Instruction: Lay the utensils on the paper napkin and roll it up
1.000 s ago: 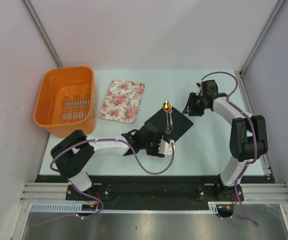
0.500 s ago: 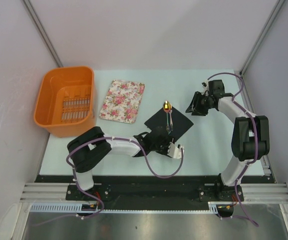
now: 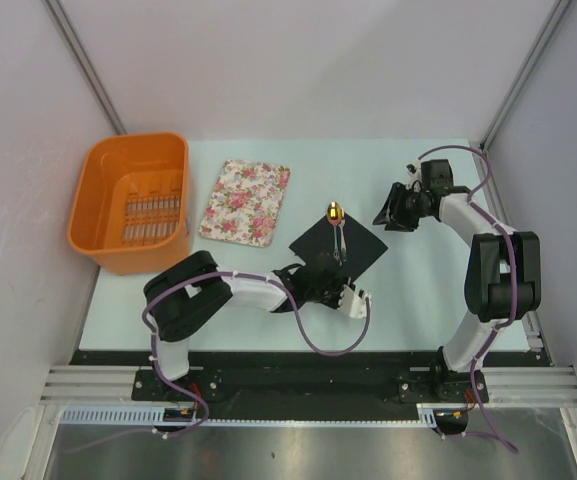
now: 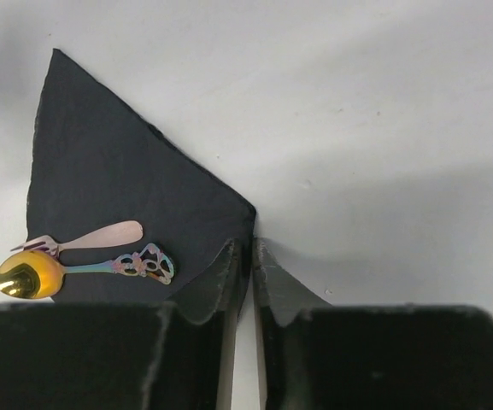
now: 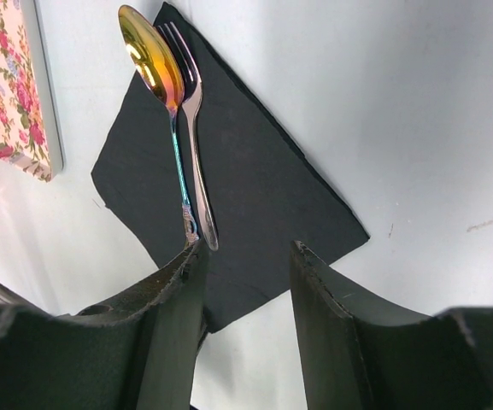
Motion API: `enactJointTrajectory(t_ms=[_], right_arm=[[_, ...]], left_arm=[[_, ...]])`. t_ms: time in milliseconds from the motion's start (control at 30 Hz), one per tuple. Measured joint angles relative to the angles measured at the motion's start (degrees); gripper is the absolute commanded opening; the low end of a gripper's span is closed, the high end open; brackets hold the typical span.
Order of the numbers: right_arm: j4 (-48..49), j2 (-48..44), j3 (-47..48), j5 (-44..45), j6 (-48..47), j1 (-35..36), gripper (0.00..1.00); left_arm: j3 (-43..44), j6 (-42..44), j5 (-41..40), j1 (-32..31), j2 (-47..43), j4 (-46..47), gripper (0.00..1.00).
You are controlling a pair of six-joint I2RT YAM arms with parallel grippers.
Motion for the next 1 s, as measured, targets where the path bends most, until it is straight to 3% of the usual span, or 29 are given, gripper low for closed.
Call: enactJointTrajectory(t_ms=[100,367,700,1000], right_arm=[[0.0,0.0,0.0,-0.55,-0.13,-0.09,0.47],[0.11,0.0,-0.31,-2.47,-0.61,-0.26,0.48],[0.0,0.0,-2.51,-4.22,-1.25,-0.28,0.48],[-0.2,-0.22,-2.82,-5.97,-1.86,-0.31,0.49]], left_arm=[[1.07,-0.24,0.31,0.0,0.74,-0.92,0.0],[1.84,-1.25,1.46,-0.42,0.04,-4.42,0.0],[2.89,-11.76,6.05,-3.23,-3.85,-16.17,0.0],[8.96,-16.65,8.13,-0.26,-4.24,-22.25,0.0]])
